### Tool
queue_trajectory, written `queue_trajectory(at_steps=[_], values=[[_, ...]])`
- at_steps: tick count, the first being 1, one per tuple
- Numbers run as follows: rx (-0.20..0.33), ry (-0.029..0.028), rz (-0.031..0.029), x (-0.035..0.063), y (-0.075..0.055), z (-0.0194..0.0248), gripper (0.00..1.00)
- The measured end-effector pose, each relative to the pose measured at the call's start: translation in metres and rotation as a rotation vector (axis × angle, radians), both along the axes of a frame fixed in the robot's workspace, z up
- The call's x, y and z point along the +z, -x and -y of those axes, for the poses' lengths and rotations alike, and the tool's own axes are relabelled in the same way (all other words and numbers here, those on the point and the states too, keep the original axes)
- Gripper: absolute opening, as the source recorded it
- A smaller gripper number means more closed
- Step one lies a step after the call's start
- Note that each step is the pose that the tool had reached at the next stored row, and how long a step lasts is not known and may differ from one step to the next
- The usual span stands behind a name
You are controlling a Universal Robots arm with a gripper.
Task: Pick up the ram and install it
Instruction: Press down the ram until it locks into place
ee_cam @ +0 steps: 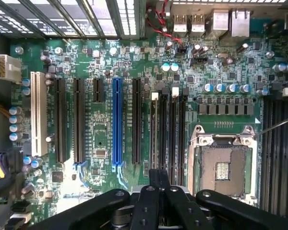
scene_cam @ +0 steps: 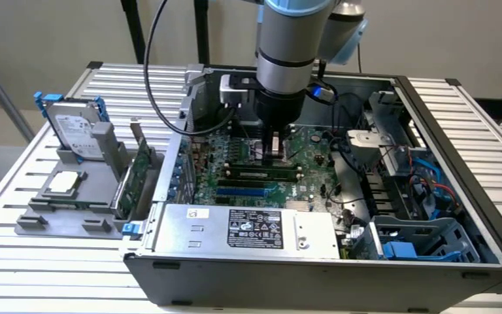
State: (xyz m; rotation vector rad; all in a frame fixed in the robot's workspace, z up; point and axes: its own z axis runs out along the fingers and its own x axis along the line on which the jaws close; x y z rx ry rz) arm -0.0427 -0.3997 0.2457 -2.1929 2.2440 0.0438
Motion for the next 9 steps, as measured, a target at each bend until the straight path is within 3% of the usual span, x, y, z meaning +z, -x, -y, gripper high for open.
queue_trajectory(at_steps=[9], values=[[0.000, 0.0000, 0.0000, 0.0001, 0.0000, 0.0000, 0.00]])
